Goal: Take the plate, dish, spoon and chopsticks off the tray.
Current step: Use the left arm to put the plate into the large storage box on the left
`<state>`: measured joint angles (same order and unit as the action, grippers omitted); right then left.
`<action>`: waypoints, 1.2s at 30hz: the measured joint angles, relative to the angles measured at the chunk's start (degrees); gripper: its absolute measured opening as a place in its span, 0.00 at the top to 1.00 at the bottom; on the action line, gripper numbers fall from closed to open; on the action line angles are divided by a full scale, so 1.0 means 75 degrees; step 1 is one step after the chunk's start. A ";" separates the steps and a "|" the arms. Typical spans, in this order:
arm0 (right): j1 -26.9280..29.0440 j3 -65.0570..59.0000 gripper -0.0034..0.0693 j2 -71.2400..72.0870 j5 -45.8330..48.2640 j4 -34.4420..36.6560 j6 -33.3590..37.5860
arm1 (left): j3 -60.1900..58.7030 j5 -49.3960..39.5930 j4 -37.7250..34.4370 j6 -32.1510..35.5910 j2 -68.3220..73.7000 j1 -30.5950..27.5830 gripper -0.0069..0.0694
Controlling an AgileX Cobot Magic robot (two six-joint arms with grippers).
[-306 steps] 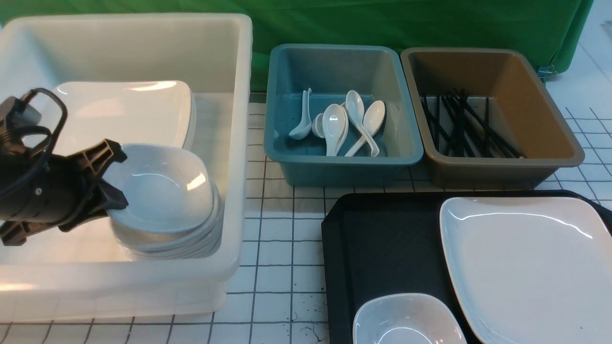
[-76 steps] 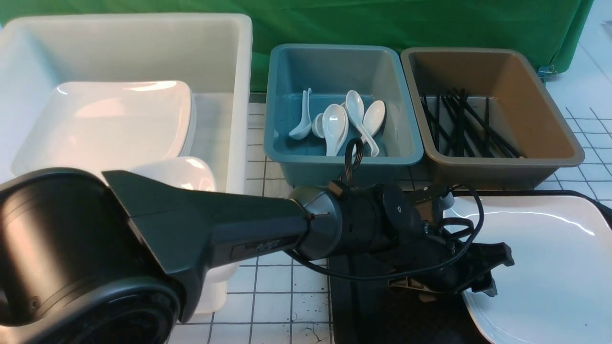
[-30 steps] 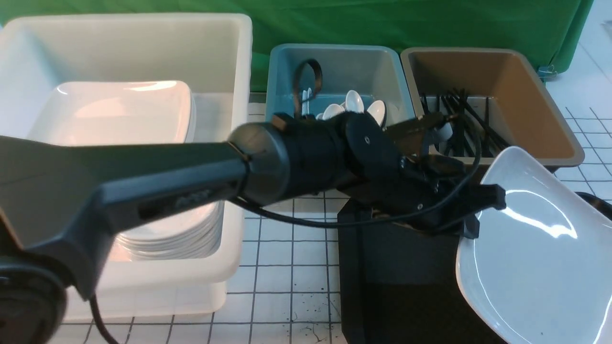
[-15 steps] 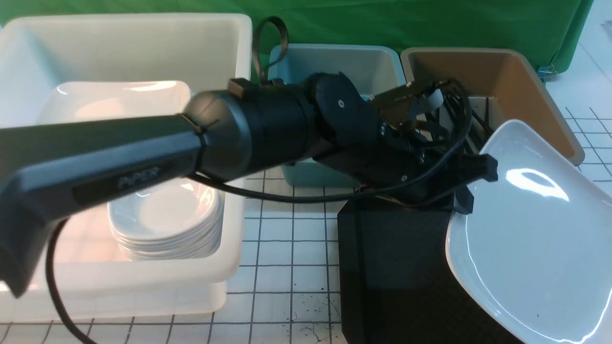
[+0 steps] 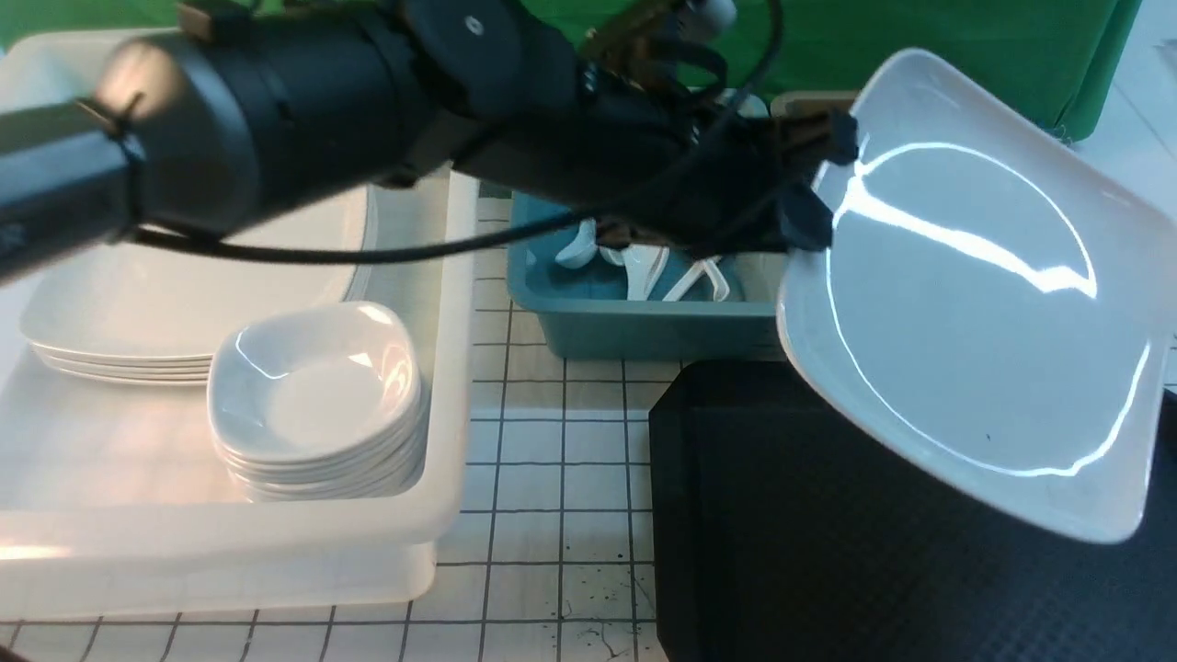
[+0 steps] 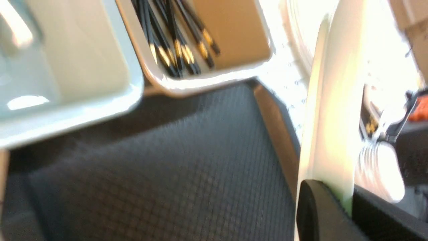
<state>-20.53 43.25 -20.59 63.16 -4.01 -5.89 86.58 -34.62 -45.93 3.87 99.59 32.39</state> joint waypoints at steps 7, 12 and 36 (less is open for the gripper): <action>0.0000 0.0000 0.82 0.0000 0.0000 0.0000 0.0000 | -0.0002 -0.0620 -0.0037 0.0086 -0.1105 -0.1849 0.88; 0.0000 0.0000 0.82 0.0000 0.0000 0.0000 0.0000 | -0.0002 -0.1373 -0.0043 0.0214 -0.1964 -0.3862 0.88; 0.0000 0.0000 0.80 0.0000 -0.0066 -0.0007 0.0000 | -0.0002 -0.3269 -0.0698 0.2314 -0.0749 -0.9439 0.88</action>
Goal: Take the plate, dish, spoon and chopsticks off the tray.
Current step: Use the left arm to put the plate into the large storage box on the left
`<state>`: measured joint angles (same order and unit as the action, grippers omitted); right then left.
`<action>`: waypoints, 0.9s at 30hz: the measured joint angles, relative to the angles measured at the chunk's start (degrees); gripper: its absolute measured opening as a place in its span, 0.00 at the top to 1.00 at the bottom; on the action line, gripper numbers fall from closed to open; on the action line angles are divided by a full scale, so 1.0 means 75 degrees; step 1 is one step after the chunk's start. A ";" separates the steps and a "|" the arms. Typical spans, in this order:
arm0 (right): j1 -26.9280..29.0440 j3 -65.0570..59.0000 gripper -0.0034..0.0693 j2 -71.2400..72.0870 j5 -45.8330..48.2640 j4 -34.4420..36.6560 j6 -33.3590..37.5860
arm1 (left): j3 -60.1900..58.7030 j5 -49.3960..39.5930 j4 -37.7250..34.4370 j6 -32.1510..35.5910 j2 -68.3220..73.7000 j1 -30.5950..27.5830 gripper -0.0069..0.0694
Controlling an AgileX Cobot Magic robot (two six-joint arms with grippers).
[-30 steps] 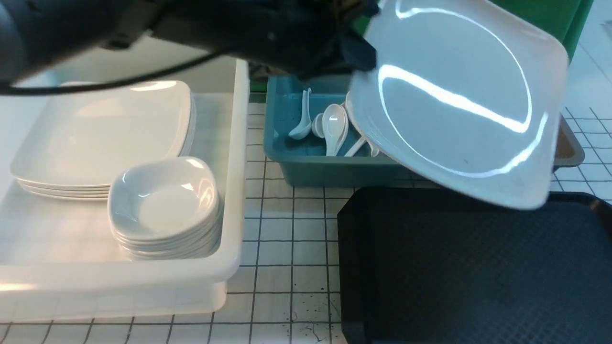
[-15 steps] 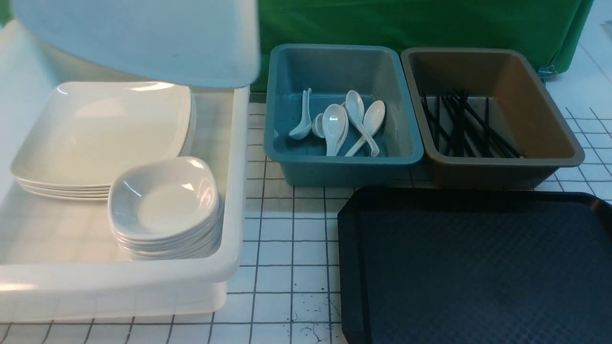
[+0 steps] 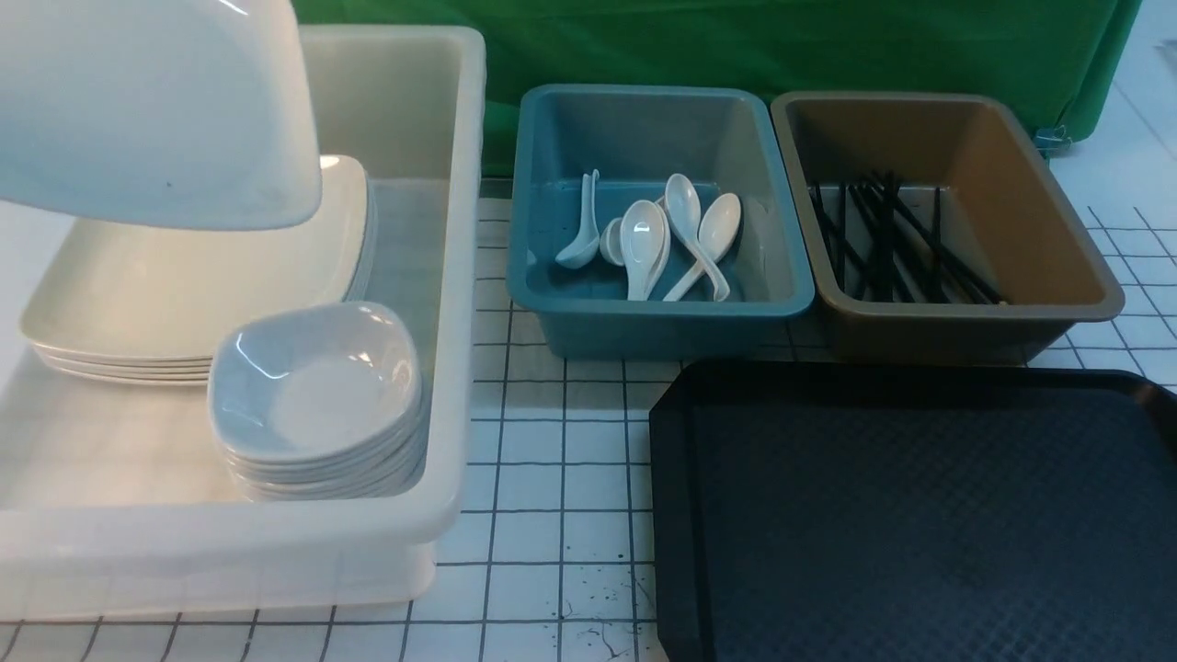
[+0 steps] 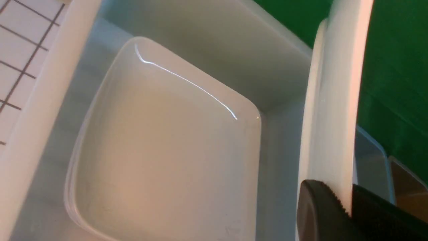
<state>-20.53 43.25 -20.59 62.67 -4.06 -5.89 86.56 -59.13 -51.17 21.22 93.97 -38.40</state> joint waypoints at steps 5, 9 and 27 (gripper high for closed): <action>0.0000 0.0000 0.80 0.0000 0.0000 0.0000 0.0000 | 0.0000 0.0554 -0.0274 0.0645 0.0669 0.0000 0.88; 0.0000 0.0000 0.80 0.0000 0.0000 0.0000 -0.0007 | 0.0015 0.0590 -0.0690 0.0994 0.1225 0.0007 0.88; 0.0000 0.0000 0.79 0.0000 0.0125 0.0000 -0.0242 | 0.0269 0.0597 -0.0400 0.1484 0.2307 0.0379 0.88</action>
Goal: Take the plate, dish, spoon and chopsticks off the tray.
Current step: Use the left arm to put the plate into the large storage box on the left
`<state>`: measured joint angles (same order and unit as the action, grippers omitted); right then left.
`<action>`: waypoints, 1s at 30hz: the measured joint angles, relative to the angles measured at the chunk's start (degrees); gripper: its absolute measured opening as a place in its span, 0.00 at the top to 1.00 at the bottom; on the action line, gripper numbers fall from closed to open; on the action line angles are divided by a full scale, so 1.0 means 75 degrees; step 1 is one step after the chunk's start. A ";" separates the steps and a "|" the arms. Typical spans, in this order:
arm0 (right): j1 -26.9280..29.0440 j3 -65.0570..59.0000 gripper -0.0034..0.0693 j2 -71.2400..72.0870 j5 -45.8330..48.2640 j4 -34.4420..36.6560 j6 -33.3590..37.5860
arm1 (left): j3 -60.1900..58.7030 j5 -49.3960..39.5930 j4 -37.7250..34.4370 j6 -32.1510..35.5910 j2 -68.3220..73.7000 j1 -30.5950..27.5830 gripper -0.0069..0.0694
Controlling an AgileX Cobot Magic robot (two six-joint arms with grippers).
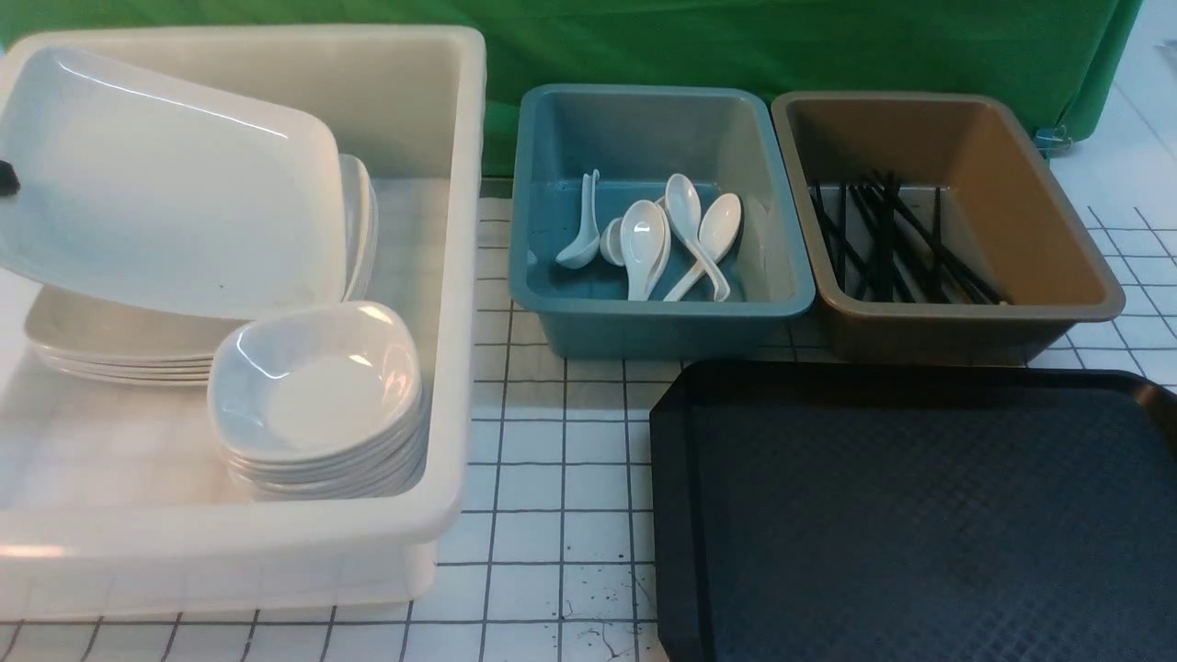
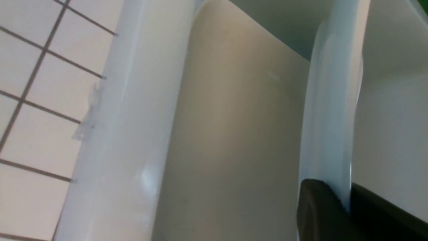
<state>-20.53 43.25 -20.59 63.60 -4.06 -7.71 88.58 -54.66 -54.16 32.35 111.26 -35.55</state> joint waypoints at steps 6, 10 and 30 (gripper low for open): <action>0.0000 0.0000 0.79 0.0000 0.0016 0.0000 -0.0048 | 0.0006 0.0415 0.0160 0.0093 0.0066 0.0051 0.88; 0.0000 0.0000 0.79 0.0000 0.0016 0.0000 -0.0132 | 0.0006 0.0629 0.0341 0.0172 0.0073 0.0058 0.88; 0.0000 0.0000 0.78 0.0000 0.0031 0.0000 -0.0195 | 0.0023 0.2216 0.2060 0.0277 0.0128 0.0871 0.45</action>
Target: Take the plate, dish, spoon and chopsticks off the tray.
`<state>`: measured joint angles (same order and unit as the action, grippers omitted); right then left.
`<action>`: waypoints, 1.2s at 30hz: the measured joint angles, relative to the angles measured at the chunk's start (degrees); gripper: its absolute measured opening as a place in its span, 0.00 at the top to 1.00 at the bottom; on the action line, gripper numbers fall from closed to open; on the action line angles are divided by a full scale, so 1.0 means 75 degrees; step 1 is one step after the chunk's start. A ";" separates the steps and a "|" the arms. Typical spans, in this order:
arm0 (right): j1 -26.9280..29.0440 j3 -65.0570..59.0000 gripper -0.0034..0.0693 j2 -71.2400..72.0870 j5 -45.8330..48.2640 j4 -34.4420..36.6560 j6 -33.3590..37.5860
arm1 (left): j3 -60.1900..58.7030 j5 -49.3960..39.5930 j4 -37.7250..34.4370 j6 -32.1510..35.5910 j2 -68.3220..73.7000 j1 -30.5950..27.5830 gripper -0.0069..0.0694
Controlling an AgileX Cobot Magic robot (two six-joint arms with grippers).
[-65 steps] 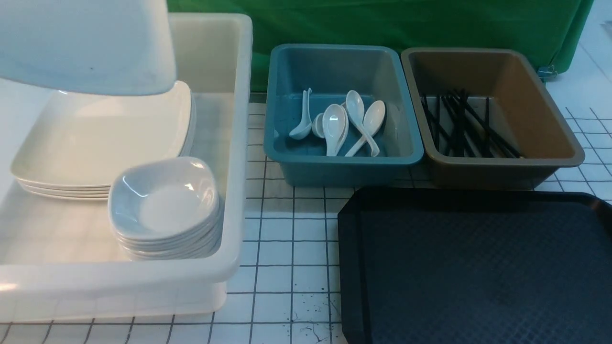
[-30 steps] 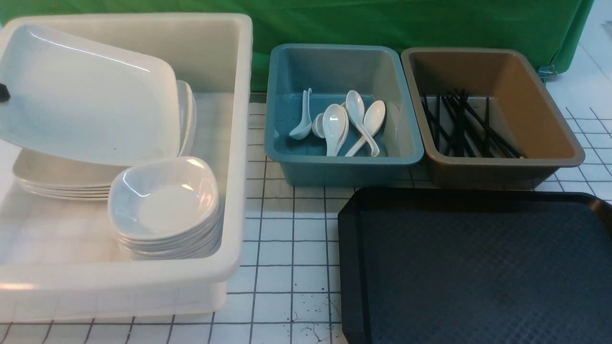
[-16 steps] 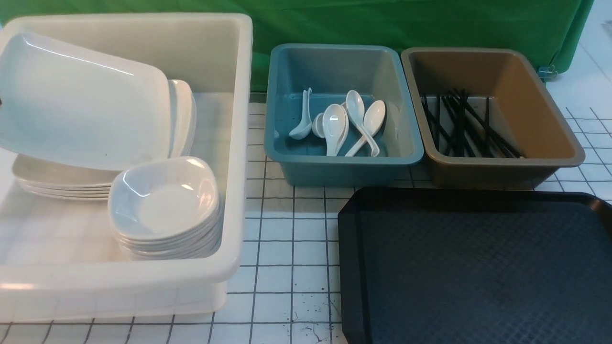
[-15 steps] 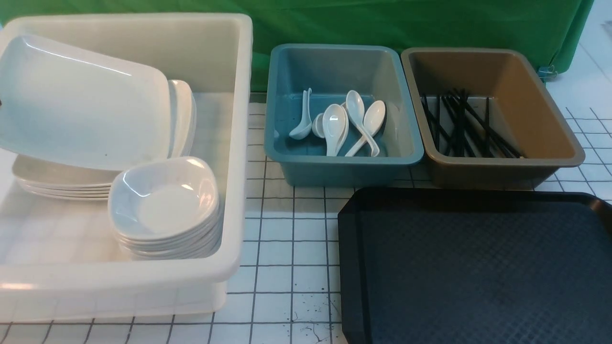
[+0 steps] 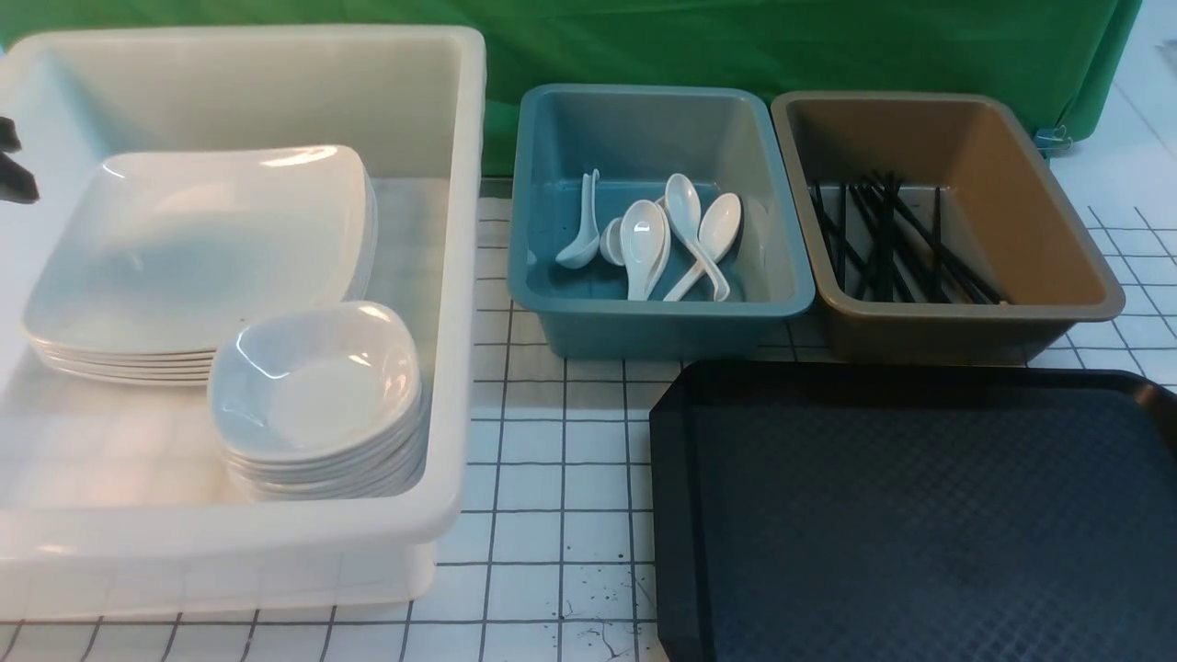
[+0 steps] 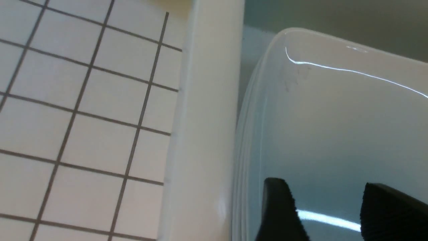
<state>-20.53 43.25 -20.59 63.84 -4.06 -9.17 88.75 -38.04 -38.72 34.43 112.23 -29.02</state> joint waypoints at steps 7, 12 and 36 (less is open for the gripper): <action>0.0000 0.0052 0.80 0.0000 -0.0009 -0.0007 -0.0015 | 0.0180 -0.0601 0.0369 -0.0245 -0.0354 0.0008 0.52; 0.0000 0.0499 0.92 0.0006 0.0071 -0.0302 -0.0015 | 0.0774 -0.1784 0.0389 -0.0712 -0.1014 0.0040 0.78; 0.0000 -0.1801 0.94 0.2259 -0.4062 -0.0798 0.0388 | 0.0612 -0.4278 0.0531 -0.1311 -0.4108 0.2540 0.92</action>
<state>-20.53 29.74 -3.65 33.37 -10.05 -6.26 93.34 -70.12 -34.73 24.60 81.42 -9.97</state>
